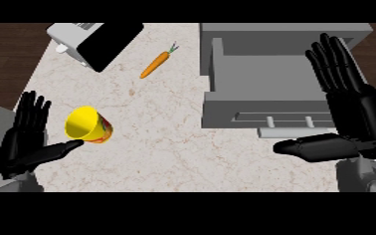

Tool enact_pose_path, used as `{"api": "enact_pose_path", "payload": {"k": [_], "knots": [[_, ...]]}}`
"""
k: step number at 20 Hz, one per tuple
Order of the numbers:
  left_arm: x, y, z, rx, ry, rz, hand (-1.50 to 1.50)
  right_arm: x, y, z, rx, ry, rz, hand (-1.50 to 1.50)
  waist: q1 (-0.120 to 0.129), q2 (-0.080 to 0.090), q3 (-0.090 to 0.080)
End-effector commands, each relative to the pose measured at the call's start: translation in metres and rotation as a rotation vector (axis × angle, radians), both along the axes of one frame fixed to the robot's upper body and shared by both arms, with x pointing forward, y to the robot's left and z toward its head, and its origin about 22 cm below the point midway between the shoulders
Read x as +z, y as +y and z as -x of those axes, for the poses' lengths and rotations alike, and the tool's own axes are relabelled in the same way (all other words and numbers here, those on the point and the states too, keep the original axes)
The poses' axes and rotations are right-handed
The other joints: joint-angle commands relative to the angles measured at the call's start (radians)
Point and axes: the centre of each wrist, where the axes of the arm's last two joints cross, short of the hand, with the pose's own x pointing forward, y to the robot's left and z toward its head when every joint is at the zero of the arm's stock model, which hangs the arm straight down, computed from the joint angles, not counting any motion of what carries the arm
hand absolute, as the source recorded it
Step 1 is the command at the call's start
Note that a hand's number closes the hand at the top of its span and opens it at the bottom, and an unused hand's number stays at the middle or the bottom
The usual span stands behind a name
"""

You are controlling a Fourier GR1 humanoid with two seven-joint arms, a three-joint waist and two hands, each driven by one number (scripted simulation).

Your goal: Pick up the cup, place it into the drawer and close the drawer

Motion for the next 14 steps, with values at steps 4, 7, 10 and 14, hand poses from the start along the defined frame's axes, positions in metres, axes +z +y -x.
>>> {"api": "enact_pose_path", "payload": {"k": [4, 7, 10, 14], "knots": [[-0.041, -0.001, 0.000, 0.010, 0.060, -0.005, -1.50, 0.022, 0.000, 0.008, -0.015, 0.005, -0.003, -1.50, -0.002, -0.001, 0.000], [-0.063, 0.015, 0.006, 0.050, 0.066, -0.005, -1.50, 0.018, -0.006, -0.009, -0.019, -0.013, -0.004, -1.50, -0.001, 0.000, 0.000], [-0.089, 0.013, 0.030, 0.025, 0.055, -0.023, -1.50, 0.025, 0.007, -0.009, 0.005, -0.010, -0.006, -1.50, 0.000, 0.000, 0.000], [-0.106, 0.015, 0.017, 0.031, 0.051, -0.010, -1.50, 0.030, -0.002, -0.016, -0.005, -0.006, 0.003, -1.50, -0.006, 0.002, -0.001]]}}
